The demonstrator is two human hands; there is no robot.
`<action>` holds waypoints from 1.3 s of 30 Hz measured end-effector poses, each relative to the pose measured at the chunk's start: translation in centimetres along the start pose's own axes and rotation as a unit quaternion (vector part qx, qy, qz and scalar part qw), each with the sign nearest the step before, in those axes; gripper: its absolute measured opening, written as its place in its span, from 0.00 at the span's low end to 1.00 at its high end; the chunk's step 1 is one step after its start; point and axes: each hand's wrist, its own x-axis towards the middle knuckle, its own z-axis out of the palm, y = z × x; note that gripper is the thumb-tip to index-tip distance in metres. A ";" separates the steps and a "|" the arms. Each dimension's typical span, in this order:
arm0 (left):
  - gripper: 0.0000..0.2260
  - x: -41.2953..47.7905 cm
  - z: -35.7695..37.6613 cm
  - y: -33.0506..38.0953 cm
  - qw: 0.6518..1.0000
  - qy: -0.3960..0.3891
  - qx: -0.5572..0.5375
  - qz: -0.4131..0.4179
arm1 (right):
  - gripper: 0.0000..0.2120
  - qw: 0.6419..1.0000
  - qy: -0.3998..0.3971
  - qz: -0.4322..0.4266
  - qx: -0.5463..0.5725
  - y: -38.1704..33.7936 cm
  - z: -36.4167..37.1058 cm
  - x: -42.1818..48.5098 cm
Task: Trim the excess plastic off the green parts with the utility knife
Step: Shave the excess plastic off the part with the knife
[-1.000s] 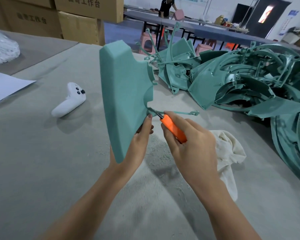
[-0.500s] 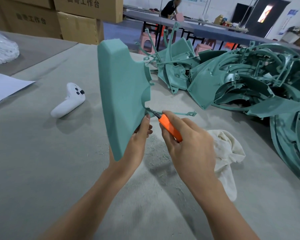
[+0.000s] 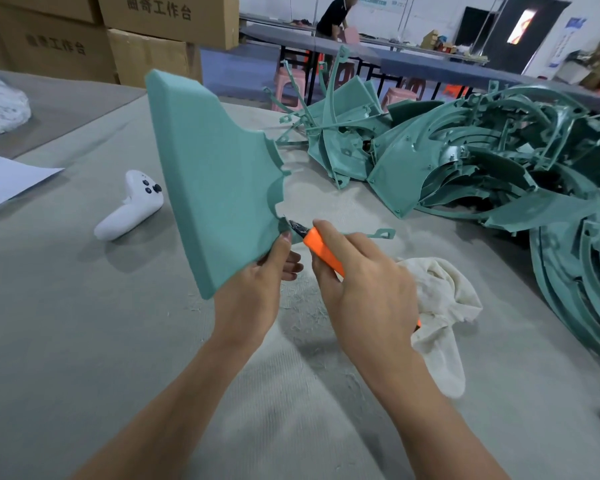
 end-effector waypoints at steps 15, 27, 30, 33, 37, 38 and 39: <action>0.17 0.3 -0.2 -0.4 0.999 -0.023 -0.025 0.012 | 0.09 0.986 -0.028 0.049 0.159 1.6 -0.6 0.3; 0.17 0.2 -0.5 -0.8 0.992 -0.081 0.057 0.074 | 0.05 0.927 -0.140 0.139 0.319 1.9 -0.7 0.7; 0.16 0.6 -0.5 -1.0 0.995 -0.067 0.019 0.067 | 0.05 0.915 -0.157 0.156 0.337 2.1 -0.9 0.8; 0.15 0.6 -0.4 -0.9 0.997 -0.059 0.010 0.057 | 0.06 0.905 -0.179 0.168 0.348 2.3 -1.2 0.9; 0.15 0.5 -0.5 -0.8 0.997 -0.055 0.029 0.045 | 0.05 0.890 -0.199 0.189 0.363 2.4 -1.2 1.0; 0.15 0.4 -0.4 -0.8 0.997 -0.053 0.034 0.040 | 0.05 0.886 -0.203 0.194 0.370 2.4 -1.2 1.0; 0.15 0.4 -0.5 -0.8 0.997 -0.052 0.040 0.035 | 0.05 0.881 -0.206 0.198 0.376 2.4 -1.3 1.0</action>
